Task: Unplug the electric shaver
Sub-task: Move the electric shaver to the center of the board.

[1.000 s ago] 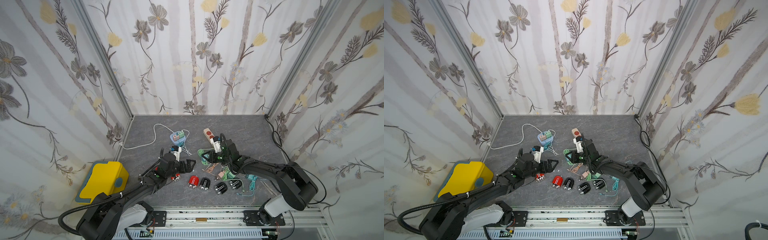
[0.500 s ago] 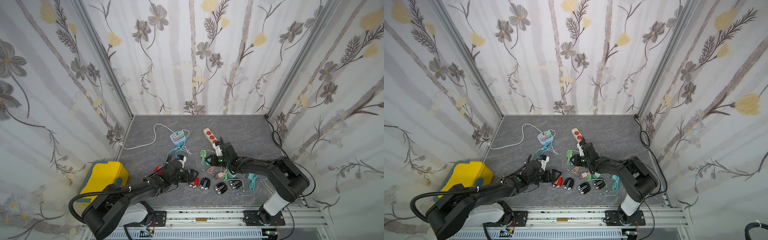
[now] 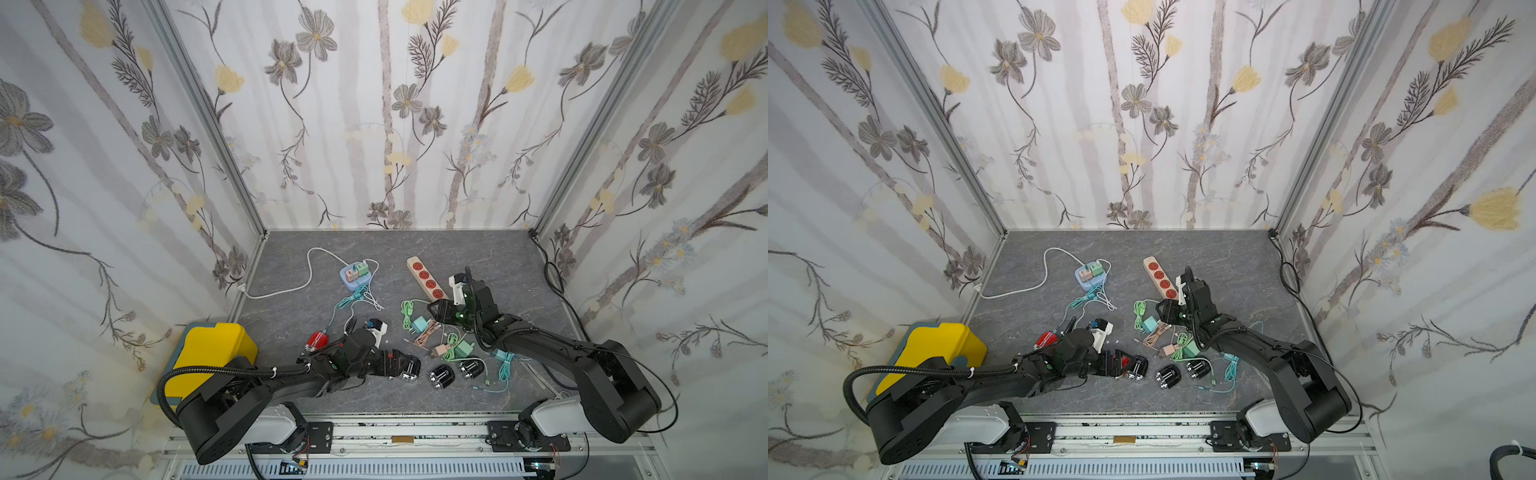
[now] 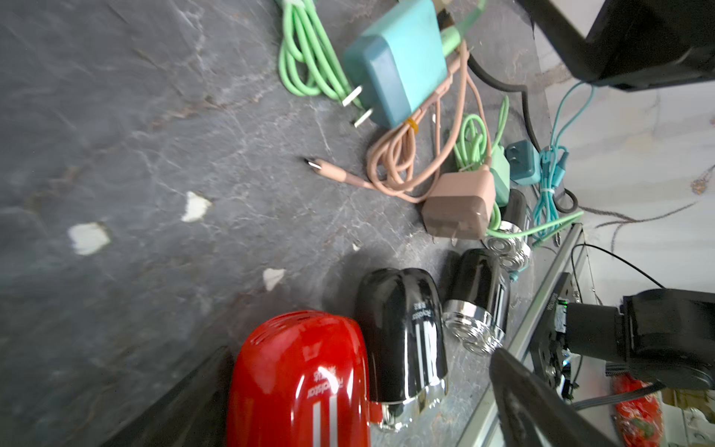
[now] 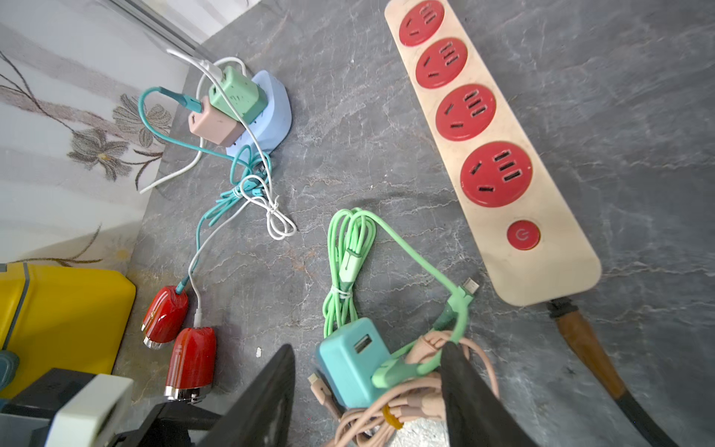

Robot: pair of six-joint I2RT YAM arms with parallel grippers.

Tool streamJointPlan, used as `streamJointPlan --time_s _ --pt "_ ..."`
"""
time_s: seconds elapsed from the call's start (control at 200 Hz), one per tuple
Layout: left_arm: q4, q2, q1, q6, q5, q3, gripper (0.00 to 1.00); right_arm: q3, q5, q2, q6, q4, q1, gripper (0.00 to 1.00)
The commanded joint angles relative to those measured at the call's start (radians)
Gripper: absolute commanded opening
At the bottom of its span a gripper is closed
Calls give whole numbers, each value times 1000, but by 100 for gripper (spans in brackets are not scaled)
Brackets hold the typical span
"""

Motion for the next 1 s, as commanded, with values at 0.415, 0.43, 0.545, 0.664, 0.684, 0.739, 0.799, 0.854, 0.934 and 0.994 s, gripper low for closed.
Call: streamJointPlan --time_s 0.415,0.43,0.545,0.664,0.684,0.739,0.799,0.854,0.934,0.994 --pt "45 89 -103 -186 -118 57 100 -35 16 -132 -90 -61 0 59" --pt "23 79 -100 -181 -132 62 100 -34 12 -135 -95 -61 1 59" --pt "-157 -11 -27 -158 -195 94 100 -33 -40 -151 -124 -49 5 59" --pt "-370 -125 96 -96 -222 146 100 -17 -53 -152 -138 -38 26 57" --pt "-402 -141 112 -81 -233 158 100 -13 -53 -150 -139 -37 31 56" --pt "-498 -176 150 -44 -271 188 100 -4 -54 -144 -140 -29 42 55" --pt "-584 -198 193 -18 -300 216 100 9 -54 -134 -140 -20 55 54" --pt "-644 -208 232 -6 -311 230 100 18 -59 -125 -140 -8 67 53" --pt "-701 -216 283 10 -303 238 100 29 -72 -113 -137 15 90 52" --pt "-730 -214 313 18 -297 235 100 32 -79 -101 -135 36 106 51"
